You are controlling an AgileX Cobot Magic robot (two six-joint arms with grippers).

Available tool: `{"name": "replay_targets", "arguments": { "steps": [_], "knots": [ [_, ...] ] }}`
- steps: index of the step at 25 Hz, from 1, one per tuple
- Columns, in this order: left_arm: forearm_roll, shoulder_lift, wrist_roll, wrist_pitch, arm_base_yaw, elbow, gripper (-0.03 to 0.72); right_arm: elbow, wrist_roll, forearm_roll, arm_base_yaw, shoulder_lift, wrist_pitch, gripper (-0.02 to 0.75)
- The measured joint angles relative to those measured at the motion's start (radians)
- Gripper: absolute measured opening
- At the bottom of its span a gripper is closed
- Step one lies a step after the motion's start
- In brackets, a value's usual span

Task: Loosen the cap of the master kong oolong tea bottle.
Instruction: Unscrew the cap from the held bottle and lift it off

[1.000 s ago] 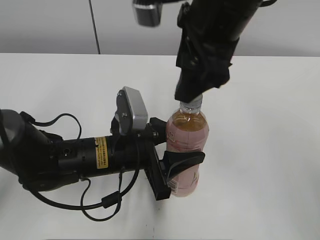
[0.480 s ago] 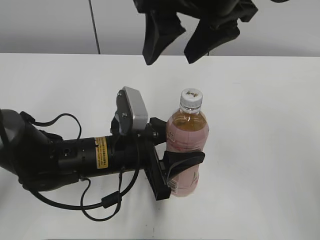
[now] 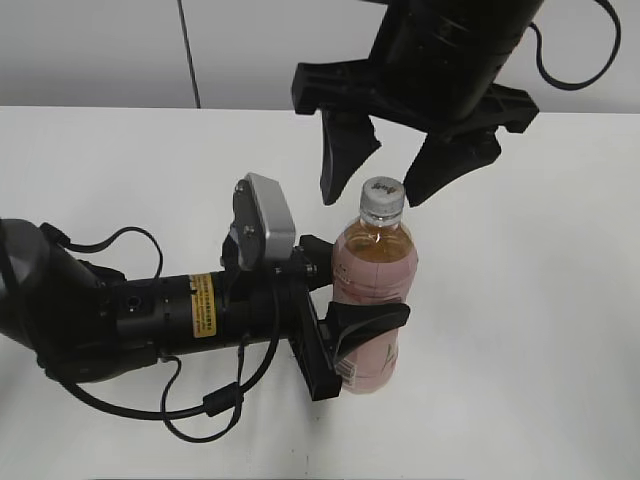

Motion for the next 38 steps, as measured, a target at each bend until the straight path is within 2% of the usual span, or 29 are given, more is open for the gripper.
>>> {"name": "replay_targets", "arguments": {
  "steps": [2,4,8,9,12,15,21,25,30,38],
  "knots": [
    [0.000,0.000,0.000,0.000,0.000,0.000,0.389,0.000,0.001,0.000,0.000,0.000,0.000,0.540],
    [0.000,0.000,0.000,0.000,0.000,0.000,0.389,0.000,0.001,0.000,0.000,0.000,0.000,0.503],
    [0.000,0.000,0.000,-0.001,0.001,0.000,0.389,0.003,-0.008,-0.021,-0.001,0.000,0.004,0.288],
    [0.000,0.000,0.000,-0.001,0.001,0.000,0.389,0.003,-0.023,-0.022,-0.002,0.000,0.004,0.270],
    [0.000,0.000,0.000,-0.001,0.001,0.000,0.389,0.003,-0.148,-0.022,-0.003,0.000,0.006,0.271],
    [0.000,0.000,0.000,-0.001,0.001,0.000,0.389,0.003,-0.395,-0.024,-0.003,0.000,0.006,0.271],
    [-0.001,0.000,-0.001,0.000,0.001,0.000,0.389,0.003,-1.117,-0.051,-0.001,-0.005,0.003,0.271],
    [-0.008,0.000,-0.008,0.001,0.001,0.000,0.389,0.003,-1.474,-0.068,0.000,-0.005,0.003,0.271],
    [-0.012,0.000,-0.011,0.002,0.001,0.000,0.389,0.003,-1.628,-0.084,0.003,-0.005,0.003,0.270],
    [-0.013,0.000,-0.011,0.002,0.001,0.000,0.389,0.003,-1.650,-0.086,0.003,-0.005,0.003,0.269]
  ]
}}
